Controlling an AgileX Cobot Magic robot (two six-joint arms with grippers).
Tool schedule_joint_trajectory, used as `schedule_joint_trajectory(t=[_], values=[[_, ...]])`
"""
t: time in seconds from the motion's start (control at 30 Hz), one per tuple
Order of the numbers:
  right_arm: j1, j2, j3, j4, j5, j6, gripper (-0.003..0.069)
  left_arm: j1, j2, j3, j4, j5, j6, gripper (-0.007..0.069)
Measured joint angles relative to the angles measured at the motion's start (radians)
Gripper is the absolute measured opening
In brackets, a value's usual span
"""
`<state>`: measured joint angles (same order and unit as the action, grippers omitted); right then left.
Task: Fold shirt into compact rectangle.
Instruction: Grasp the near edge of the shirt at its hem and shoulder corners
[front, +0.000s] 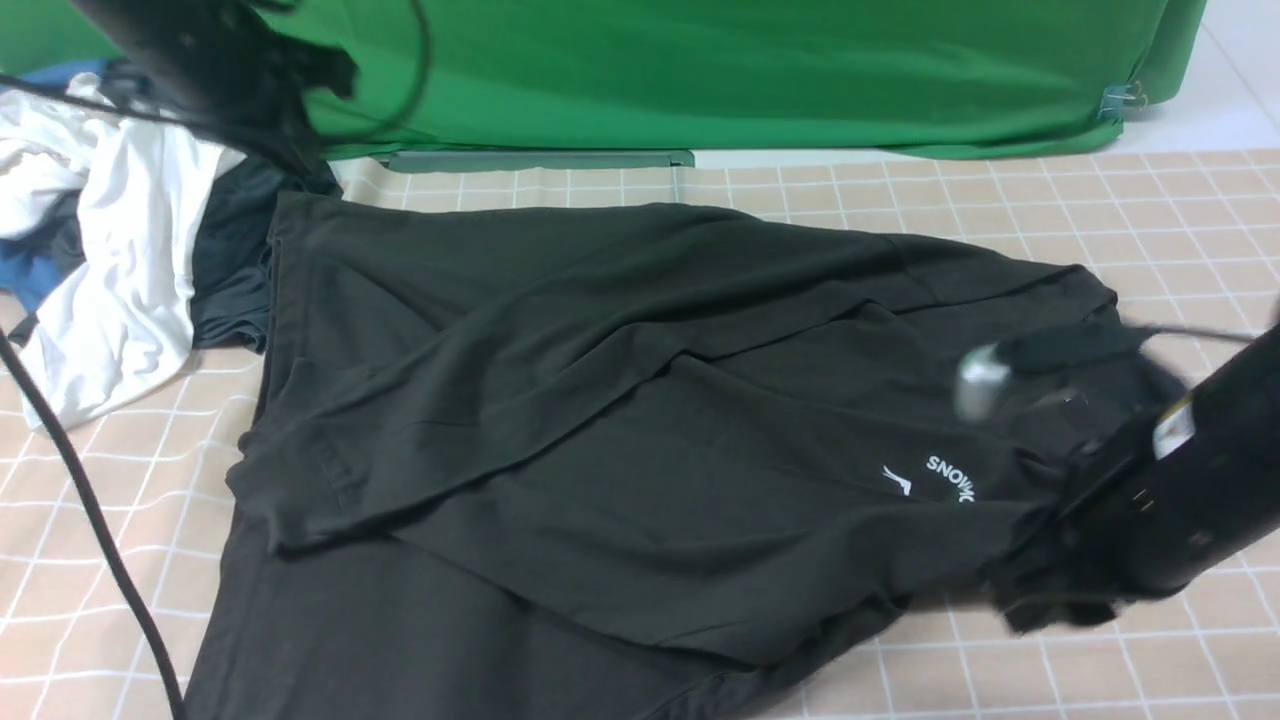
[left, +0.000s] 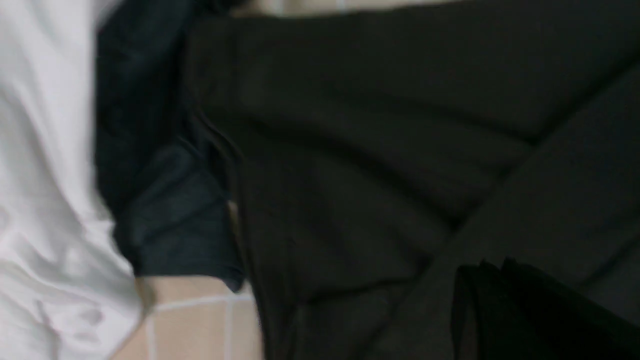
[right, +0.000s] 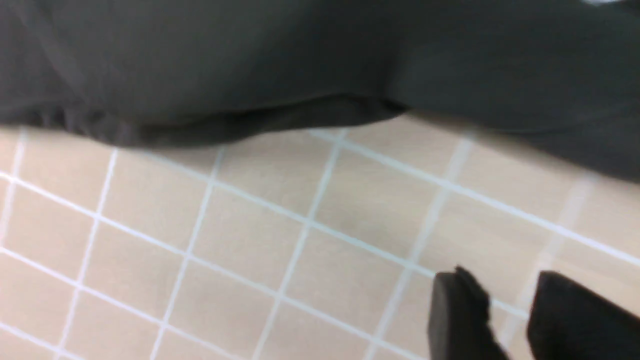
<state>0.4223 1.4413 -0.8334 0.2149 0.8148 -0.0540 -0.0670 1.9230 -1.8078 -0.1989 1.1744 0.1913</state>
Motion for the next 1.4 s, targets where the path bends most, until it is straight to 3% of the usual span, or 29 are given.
schedule_joint_trajectory(t=[0.13,0.37,0.63,0.83,1.03,1.4], values=[[0.038,0.082,0.005,0.0,-0.088,-0.007,0.0342,-0.108,-0.149,0.267,-0.001,-0.077,-0.015,0.0015],[0.042,0.203,0.005,-0.024,-0.304,-0.028,0.0358,-0.305,-0.286,0.702,-0.02,-0.226,-0.085,0.0015],[0.042,0.214,-0.043,-0.03,-0.419,-0.028,0.0358,-0.383,-0.288,0.999,-0.044,-0.42,-0.106,0.0018],[0.03,0.267,-0.135,-0.03,-0.411,-0.028,0.0358,-0.383,-0.306,1.061,-0.048,-0.469,-0.108,0.0019],[0.029,0.291,-0.177,-0.032,-0.266,-0.029,0.0358,-0.383,-0.307,1.065,-0.054,-0.476,-0.108,0.0019],[0.076,0.078,-0.177,-0.029,-0.102,0.004,0.0358,-0.383,-0.307,1.066,-0.054,-0.484,-0.108,0.0019]])
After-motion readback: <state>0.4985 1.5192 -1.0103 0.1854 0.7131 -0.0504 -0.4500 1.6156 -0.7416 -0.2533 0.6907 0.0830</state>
